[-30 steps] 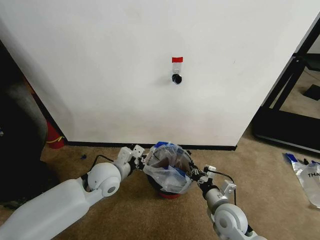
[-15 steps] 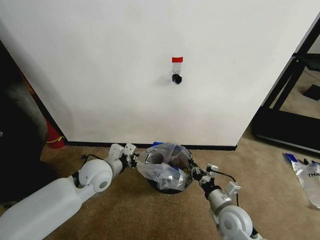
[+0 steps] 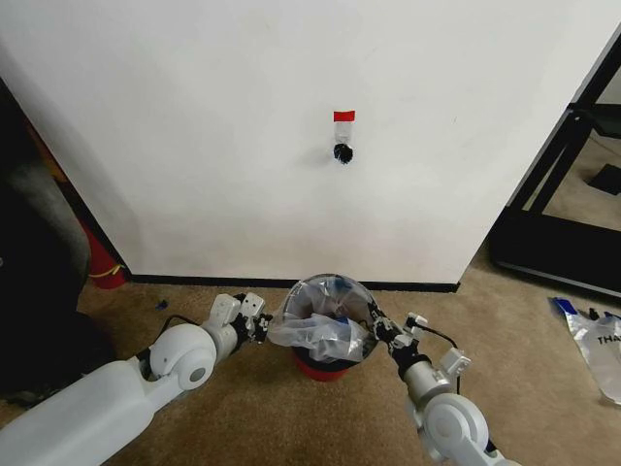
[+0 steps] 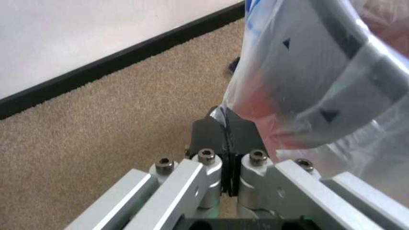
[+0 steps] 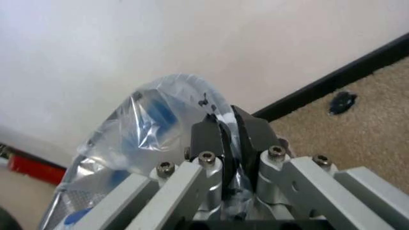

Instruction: Pick up the garbage bag from the wall and place it over the trash bin.

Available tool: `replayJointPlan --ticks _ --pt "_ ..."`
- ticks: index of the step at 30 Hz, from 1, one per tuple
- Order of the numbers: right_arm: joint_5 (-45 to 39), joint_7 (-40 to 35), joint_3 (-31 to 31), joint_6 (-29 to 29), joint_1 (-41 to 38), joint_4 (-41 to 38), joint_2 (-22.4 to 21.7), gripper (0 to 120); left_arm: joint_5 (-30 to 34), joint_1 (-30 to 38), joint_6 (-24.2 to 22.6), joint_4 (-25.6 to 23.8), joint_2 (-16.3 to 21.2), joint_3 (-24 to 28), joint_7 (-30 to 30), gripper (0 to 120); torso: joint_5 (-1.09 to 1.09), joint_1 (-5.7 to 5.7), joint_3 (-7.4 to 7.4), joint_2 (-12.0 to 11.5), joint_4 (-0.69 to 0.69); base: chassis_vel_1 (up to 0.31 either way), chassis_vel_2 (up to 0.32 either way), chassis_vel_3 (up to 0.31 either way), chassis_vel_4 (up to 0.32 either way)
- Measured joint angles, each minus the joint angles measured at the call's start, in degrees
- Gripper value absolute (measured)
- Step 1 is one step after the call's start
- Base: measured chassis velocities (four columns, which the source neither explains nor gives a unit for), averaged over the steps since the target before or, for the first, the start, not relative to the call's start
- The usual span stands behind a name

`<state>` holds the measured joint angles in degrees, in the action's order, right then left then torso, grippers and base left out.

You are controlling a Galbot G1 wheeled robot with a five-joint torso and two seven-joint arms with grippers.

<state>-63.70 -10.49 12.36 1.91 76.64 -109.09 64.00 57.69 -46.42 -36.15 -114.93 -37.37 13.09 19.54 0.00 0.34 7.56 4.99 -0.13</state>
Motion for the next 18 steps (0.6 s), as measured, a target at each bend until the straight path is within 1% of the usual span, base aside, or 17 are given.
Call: replayJointPlan --ticks 5,9,10,11,13,14,15,17,18 --pt "-0.17 -1.53 0.09 0.00 -0.13 0.83 0.71 2 0.02 -0.57 0.06 -0.29 0.01 -0.19 -0.16 0 0.00 0.00 0.00 0.00 0.00 0.000 0.000 0.000 0.000" --pt "0.92 -1.89 -0.34 0.03 0.08 1.53 1.50 2 -0.02 -0.59 0.15 -0.32 -0.61 0.00 -0.20 0 -0.01 0.00 0.00 0.00 -0.01 0.000 0.000 0.000 0.000" --pt "1.47 -2.15 -0.61 0.09 0.05 1.95 1.84 2 -0.08 -0.53 0.08 -0.39 -0.83 0.02 0.00 2 0.00 0.00 0.00 0.00 0.00 0.000 0.000 0.000 0.000" --pt "1.89 -2.23 -0.75 0.20 -0.05 2.16 2.01 2 -0.11 -0.50 -0.01 -0.59 -0.88 -0.16 0.09 8 0.00 0.00 0.00 0.00 0.00 0.000 0.000 0.000 0.000" --pt "2.08 -2.29 -0.87 0.20 -0.10 2.22 2.08 2 -0.13 -0.49 -0.10 -0.85 -0.87 -0.51 0.08 9 -0.01 0.00 0.00 0.00 0.00 0.000 0.000 0.000 0.000" --pt "2.22 -2.38 -0.96 0.19 -0.12 2.26 2.12 2 -0.17 -0.48 -0.22 -1.12 -0.78 -0.93 0.07 15 -0.01 0.00 0.00 0.00 -0.01 0.000 0.000 0.000 0.000" --pt "2.38 -2.48 -1.06 0.19 -0.17 2.32 2.16 2 -0.26 -0.50 -0.38 -1.40 -0.64 -1.42 0.06 16 0.00 0.00 0.00 0.00 -0.01 0.000 0.000 0.000 0.000" --pt "2.72 -2.81 -1.29 0.18 -0.45 2.67 2.22 2 -1.21 -0.83 -0.86 -2.25 0.01 -3.17 -0.23 27 -0.01 0.00 0.00 0.00 -0.01 0.000 0.000 0.000 0.000" --pt "2.77 -2.89 -1.34 0.16 -0.53 2.78 2.25 2 -1.62 -0.99 -0.90 -2.47 0.21 -3.65 -0.39 29 0.00 0.00 0.00 0.00 0.00 0.000 0.000 0.000 0.000"
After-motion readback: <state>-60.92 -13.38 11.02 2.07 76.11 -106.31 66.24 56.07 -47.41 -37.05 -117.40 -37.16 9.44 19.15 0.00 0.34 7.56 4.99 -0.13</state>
